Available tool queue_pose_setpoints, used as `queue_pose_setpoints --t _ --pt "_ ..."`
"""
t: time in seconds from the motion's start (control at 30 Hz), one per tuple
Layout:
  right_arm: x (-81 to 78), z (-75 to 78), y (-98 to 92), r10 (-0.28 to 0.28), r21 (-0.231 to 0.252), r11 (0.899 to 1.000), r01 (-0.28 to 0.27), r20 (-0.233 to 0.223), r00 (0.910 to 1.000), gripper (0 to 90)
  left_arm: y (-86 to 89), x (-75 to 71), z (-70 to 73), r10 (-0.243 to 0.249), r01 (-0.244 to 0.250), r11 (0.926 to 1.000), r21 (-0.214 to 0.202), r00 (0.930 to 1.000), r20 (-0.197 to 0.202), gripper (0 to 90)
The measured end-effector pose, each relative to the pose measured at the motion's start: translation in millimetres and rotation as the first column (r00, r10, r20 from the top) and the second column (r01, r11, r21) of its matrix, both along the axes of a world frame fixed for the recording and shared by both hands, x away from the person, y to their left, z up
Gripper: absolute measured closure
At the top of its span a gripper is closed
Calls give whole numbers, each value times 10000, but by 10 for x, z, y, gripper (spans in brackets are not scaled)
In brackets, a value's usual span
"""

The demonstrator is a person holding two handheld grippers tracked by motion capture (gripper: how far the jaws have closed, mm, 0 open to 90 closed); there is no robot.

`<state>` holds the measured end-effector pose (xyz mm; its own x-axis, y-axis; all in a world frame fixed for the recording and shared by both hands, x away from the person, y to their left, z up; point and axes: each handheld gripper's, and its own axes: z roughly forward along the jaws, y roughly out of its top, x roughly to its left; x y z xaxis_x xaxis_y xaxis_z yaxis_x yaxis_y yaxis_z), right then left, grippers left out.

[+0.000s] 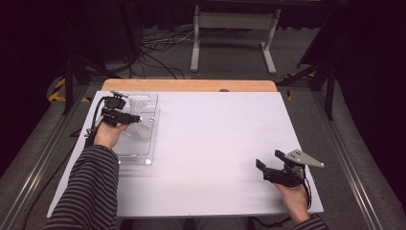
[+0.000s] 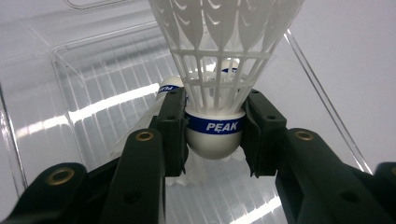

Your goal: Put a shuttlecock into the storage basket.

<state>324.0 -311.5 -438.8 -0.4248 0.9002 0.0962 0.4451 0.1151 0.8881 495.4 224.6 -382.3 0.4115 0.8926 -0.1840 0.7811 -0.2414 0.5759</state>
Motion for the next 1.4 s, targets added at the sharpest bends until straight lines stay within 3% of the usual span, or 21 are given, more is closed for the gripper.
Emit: queue_pose_setpoints --t 0.4,0.67,1.03,1.4 --pt "0 1 -4 -10 31 10000 10 -2 10000 119 -2 -14 -3 252 -256 9994 237 9995 172 473" --pt "-5 7 -4 -6 55 10000 6 58 10000 119 3 -117 92 208 -224 9995 213 9972 722 401" --pt "-10 13 -9 -13 36 10000 12 112 9999 118 1 -239 135 163 -201 9993 304 9927 1195 334" --pt "-7 9 -4 -16 36 10000 16 76 10000 118 51 -323 158 186 -202 9998 93 9883 1515 317"
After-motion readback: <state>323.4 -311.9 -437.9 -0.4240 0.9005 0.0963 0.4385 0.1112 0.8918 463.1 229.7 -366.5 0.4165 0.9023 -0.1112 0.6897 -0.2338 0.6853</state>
